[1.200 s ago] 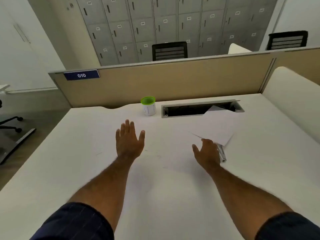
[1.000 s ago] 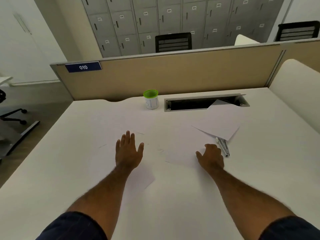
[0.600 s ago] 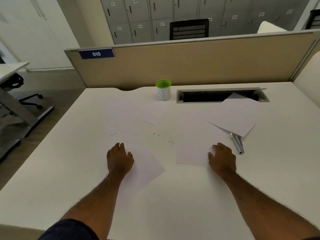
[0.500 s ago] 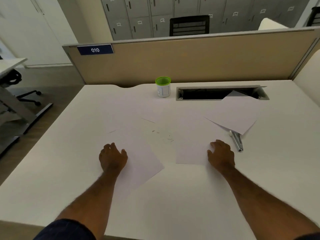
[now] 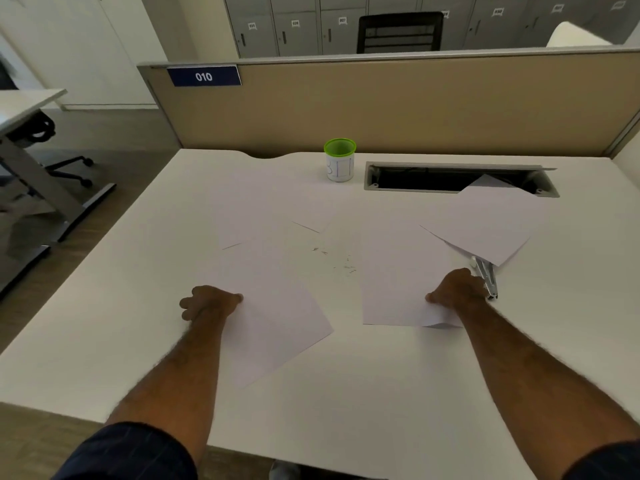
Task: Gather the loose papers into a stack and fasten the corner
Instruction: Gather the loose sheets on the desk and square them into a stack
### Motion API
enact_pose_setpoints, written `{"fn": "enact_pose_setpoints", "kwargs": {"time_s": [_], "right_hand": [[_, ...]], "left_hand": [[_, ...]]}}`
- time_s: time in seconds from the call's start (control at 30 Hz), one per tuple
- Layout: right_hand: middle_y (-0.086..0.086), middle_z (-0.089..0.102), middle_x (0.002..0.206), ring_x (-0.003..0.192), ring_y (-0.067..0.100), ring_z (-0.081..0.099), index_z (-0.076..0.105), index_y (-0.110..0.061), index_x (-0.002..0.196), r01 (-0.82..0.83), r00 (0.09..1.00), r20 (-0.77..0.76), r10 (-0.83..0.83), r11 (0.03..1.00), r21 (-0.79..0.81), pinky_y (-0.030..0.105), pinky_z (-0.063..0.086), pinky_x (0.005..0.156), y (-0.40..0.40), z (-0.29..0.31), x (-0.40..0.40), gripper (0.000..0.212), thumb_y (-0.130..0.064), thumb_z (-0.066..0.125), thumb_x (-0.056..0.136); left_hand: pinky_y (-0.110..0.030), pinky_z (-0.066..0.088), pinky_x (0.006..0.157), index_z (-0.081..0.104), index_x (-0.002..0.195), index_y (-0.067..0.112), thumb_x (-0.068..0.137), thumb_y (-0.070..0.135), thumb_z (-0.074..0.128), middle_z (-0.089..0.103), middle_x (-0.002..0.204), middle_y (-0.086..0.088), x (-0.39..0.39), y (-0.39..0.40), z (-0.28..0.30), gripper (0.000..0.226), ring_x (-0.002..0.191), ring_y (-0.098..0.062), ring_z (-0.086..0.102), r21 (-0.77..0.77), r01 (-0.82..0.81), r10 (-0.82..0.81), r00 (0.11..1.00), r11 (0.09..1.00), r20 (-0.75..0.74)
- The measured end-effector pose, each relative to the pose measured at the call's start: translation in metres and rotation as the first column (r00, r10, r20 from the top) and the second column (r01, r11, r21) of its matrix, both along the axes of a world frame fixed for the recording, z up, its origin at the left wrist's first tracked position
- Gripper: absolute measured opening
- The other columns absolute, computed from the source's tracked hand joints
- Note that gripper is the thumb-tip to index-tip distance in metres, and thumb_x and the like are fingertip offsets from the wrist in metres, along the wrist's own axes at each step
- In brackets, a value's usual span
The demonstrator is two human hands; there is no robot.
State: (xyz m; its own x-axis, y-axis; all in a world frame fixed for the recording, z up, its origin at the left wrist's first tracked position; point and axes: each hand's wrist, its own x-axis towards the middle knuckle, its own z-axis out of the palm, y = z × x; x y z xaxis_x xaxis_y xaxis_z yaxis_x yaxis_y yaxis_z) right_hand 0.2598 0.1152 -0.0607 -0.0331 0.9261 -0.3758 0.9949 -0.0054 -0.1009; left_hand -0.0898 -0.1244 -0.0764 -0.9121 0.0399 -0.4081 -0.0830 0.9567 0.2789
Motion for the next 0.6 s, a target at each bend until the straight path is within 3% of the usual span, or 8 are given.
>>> {"fn": "enact_pose_setpoints", "kwargs": {"time_s": [0.17, 0.3, 0.4, 0.5, 0.6], "right_hand": [[0.014, 0.054, 0.127, 0.117, 0.031, 0.055, 0.047, 0.001, 0.128, -0.009, 0.998, -0.068, 0.005, 0.998, -0.059, 0.037, 0.049, 0.092, 0.005, -0.001, 0.002, 0.083, -0.045, 0.08, 0.066], [0.013, 0.064, 0.115, 0.106, 0.031, 0.063, 0.059, -0.002, 0.113, 0.055, 0.992, -0.107, -0.067, 0.992, -0.118, 0.035, 0.053, 0.085, 0.009, 0.001, 0.003, 0.071, -0.042, 0.084, 0.061], [0.016, 0.067, 0.11, 0.103, 0.033, 0.063, 0.063, -0.003, 0.101, 0.114, 0.97, -0.2, -0.139, 0.985, -0.133, 0.035, 0.051, 0.083, 0.007, 0.0, 0.005, 0.055, -0.037, 0.083, 0.062], [0.019, 0.064, 0.114, 0.105, 0.036, 0.061, 0.061, 0.004, 0.11, 0.194, 0.898, -0.38, -0.222, 0.975, -0.112, 0.035, 0.048, 0.08, 0.008, 0.0, 0.005, 0.051, -0.029, 0.078, 0.074], [0.016, 0.06, 0.114, 0.101, 0.033, 0.058, 0.057, 0.006, 0.12, 0.192, 0.758, -0.599, -0.258, 0.966, -0.173, 0.038, 0.05, 0.082, 0.01, 0.006, 0.003, 0.051, -0.019, 0.075, 0.079]], "left_hand": [[-0.036, 0.04, 0.073, 0.045, 0.127, -0.002, 0.068, 0.049, 0.082, 0.057, 0.118, -0.015, -0.008, 0.003, 0.009, 0.086, 0.11, -0.034, 0.06, -0.087, 0.103, -0.099, 0.994, 0.991, 0.046], [-0.041, 0.052, 0.092, 0.041, 0.129, -0.007, 0.066, 0.037, 0.088, 0.053, 0.123, -0.018, -0.013, 0.009, 0.008, 0.09, 0.11, -0.035, 0.063, -0.053, 0.107, -0.103, 0.992, 0.993, 0.071], [-0.045, 0.055, 0.09, 0.043, 0.125, -0.008, 0.058, 0.03, 0.093, 0.058, 0.121, -0.02, -0.022, 0.007, 0.001, 0.091, 0.105, -0.037, 0.065, 0.003, 0.075, -0.075, 0.99, 0.997, 0.117], [-0.042, 0.058, 0.084, 0.06, 0.115, -0.008, 0.065, 0.019, 0.083, 0.065, 0.114, -0.02, -0.031, 0.003, -0.004, 0.061, 0.098, -0.037, 0.067, 0.012, 0.104, -0.105, 0.991, 0.994, 0.083], [-0.038, 0.056, 0.079, 0.067, 0.1, -0.009, 0.075, 0.004, 0.065, 0.069, 0.105, -0.024, -0.027, -0.001, 0.012, 0.028, 0.094, -0.038, 0.069, 0.097, 0.105, -0.107, 0.994, 0.99, 0.016]]}}
